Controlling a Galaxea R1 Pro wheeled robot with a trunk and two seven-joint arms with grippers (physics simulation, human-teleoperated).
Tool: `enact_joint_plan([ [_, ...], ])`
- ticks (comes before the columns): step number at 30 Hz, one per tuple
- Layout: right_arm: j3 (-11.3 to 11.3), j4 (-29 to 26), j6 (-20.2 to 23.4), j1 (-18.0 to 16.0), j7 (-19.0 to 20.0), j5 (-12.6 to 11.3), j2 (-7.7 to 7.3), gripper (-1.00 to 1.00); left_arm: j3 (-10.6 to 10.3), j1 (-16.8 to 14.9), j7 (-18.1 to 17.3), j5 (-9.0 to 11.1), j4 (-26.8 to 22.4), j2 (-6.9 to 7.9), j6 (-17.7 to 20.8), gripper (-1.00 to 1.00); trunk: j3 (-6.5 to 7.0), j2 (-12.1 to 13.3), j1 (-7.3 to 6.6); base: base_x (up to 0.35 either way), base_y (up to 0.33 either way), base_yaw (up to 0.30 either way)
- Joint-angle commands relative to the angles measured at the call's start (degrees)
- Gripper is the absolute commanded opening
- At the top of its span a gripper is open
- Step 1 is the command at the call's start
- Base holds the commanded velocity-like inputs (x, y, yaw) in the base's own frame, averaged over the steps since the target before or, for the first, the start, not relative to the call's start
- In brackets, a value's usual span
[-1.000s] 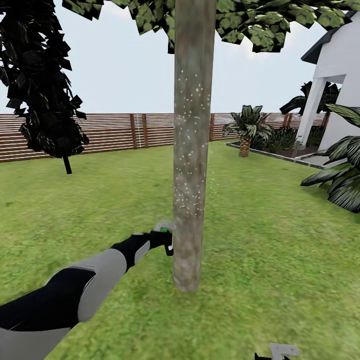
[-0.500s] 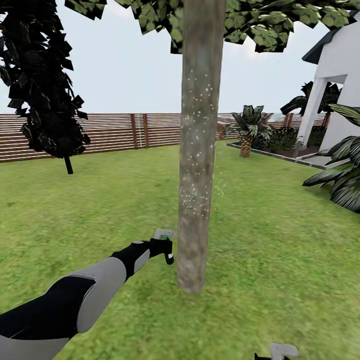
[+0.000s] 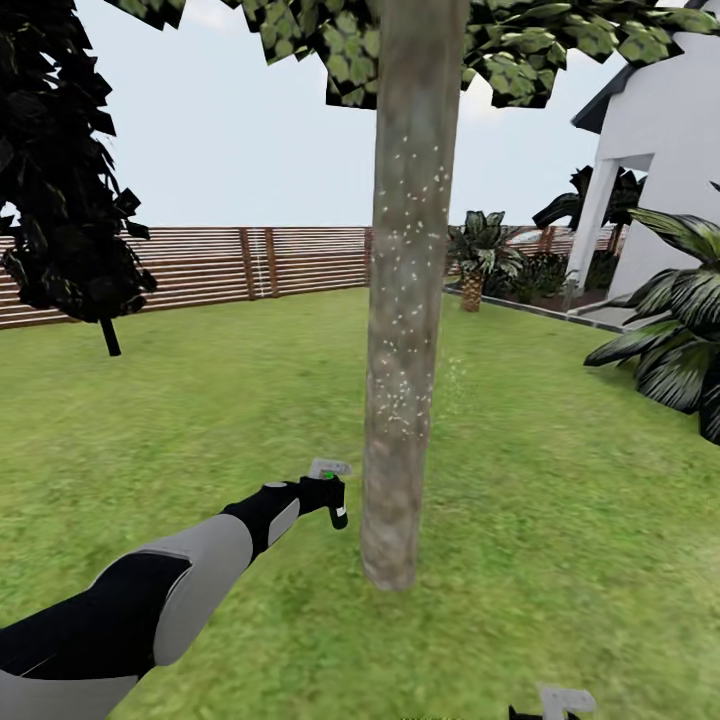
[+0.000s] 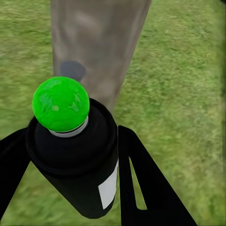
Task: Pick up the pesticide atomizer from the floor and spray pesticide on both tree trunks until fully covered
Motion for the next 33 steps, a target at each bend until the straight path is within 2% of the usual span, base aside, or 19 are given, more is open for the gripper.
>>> enact_joint_plan([
  [1,0.5,0.2,-0.4,-0.1,0.0,-0.6,0.02,1.0,-0.3,0.0,-0.1,0.1,-0.1,0.0,0.3,-1.0,-0.09,-0.1,0.02,0.005,0.343,-0.297],
  [13,0.5,0.3,-0.4,-0.1,0.0,-0.6,0.04,1.0,-0.3,0.0,-0.1,0.1,-0.1,0.0,0.4,-1.0,-0.09,-0.1,0.02,0.001,0.346,-0.294],
  [20,0.5,0.3,-0.4,-0.1,0.0,-0.6,0.02,1.0,-0.3,0.0,-0.1,0.1,-0.1,0.0,0.4,-1.0,-0.09,-0.1,0.02,0.0,0.349,-0.117],
  [33,0.5,0.3,-0.4,-0.1,0.1,-0.6,0.02,1.0,-0.3,0.0,-0.1,0.1,-0.1,0.0,0.4,-1.0,-0.09,-0.1,0.02,0.036,0.35,-0.272],
])
